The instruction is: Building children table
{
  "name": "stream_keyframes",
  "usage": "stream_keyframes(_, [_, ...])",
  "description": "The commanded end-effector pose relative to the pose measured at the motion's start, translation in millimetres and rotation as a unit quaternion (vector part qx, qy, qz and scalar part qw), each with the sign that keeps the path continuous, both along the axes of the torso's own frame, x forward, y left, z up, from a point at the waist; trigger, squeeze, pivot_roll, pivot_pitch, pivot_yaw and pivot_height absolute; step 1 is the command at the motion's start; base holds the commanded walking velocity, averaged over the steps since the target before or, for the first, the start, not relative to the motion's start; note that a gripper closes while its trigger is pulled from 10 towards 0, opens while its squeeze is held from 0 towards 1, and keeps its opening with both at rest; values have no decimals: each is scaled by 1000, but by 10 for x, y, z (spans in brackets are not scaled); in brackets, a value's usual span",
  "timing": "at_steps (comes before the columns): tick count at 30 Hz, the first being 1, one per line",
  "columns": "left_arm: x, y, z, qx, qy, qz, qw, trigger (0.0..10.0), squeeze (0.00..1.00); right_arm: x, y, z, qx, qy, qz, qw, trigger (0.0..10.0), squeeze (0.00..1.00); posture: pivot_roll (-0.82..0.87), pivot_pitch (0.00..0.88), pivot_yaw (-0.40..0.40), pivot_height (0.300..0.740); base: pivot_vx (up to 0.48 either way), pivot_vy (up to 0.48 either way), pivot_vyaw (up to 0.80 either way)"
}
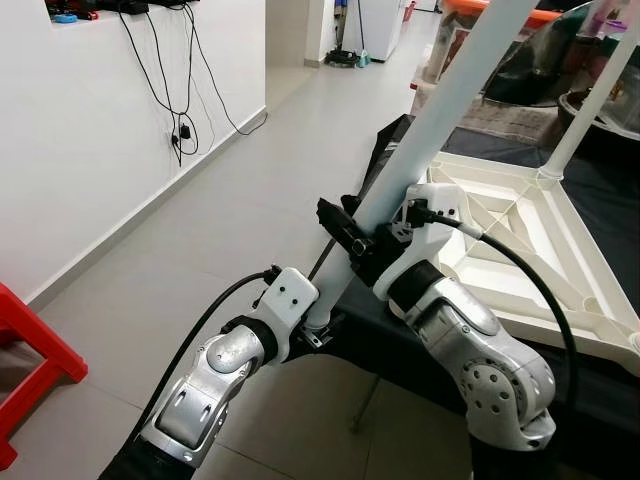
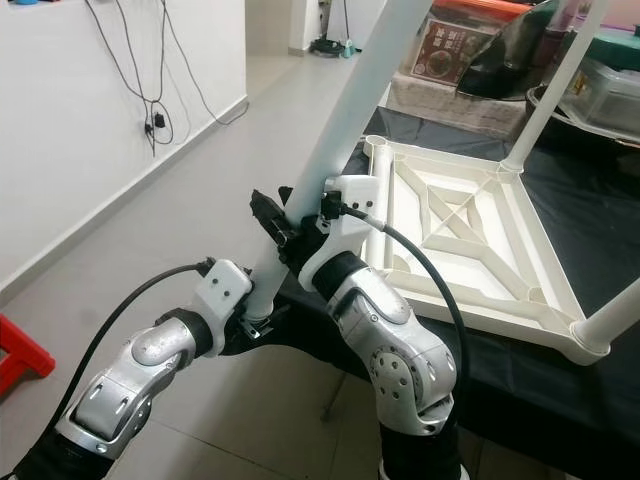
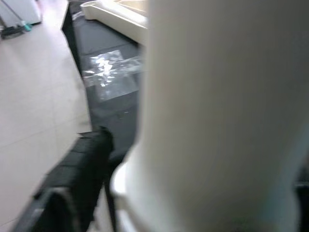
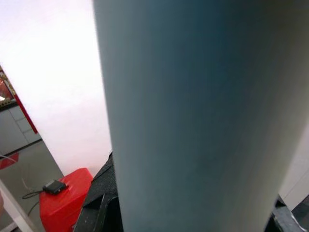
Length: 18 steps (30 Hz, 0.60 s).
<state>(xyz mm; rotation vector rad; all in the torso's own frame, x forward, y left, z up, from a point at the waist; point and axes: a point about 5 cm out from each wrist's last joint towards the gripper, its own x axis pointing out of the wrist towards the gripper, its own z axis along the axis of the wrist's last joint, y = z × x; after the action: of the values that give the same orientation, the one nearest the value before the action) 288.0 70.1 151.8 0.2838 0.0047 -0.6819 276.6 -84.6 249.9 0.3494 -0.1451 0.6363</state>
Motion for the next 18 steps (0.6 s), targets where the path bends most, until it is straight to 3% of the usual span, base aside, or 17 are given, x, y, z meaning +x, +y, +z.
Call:
stream_keyframes(1, [4, -29, -9, -1, -6, -5, 1000, 0, 0, -69, 54, 15, 7, -3, 26, 1000, 10000, 0, 89, 23, -92, 740, 0, 0, 0])
stream_keyframes(11, [-25, -36, -87, 10, 1, -16, 1000, 0, 0, -64, 46, 3, 4, -8, 23, 1000, 10000, 0, 91, 20, -95, 740, 0, 0, 0])
stream_keyframes(12, [-43, -31, -93, 5, 10, -25, 1000, 10000, 0, -38, 1, -27, -8, -12, 11, 1000, 10000, 961, 91, 20, -95, 740, 0, 0, 0])
stream_keyframes(16, [-84, -17, -92, -12, 30, -46, 998, 10000, 0, -10, -61, -69, -28, -18, 4, 999, 10000, 1000, 94, 19, -97, 740, 0, 0, 0])
stream_keyframes(17, [-135, 12, -89, -31, 54, -75, 995, 10000, 0, 4, -112, -90, -39, -16, 12, 999, 10000, 882, 95, 20, -95, 740, 0, 0, 0])
stream_keyframes(18, [-172, 31, -85, -44, 69, -95, 992, 10000, 0, 12, -144, -100, -44, -15, 18, 999, 10000, 882, 95, 20, -95, 740, 0, 0, 0])
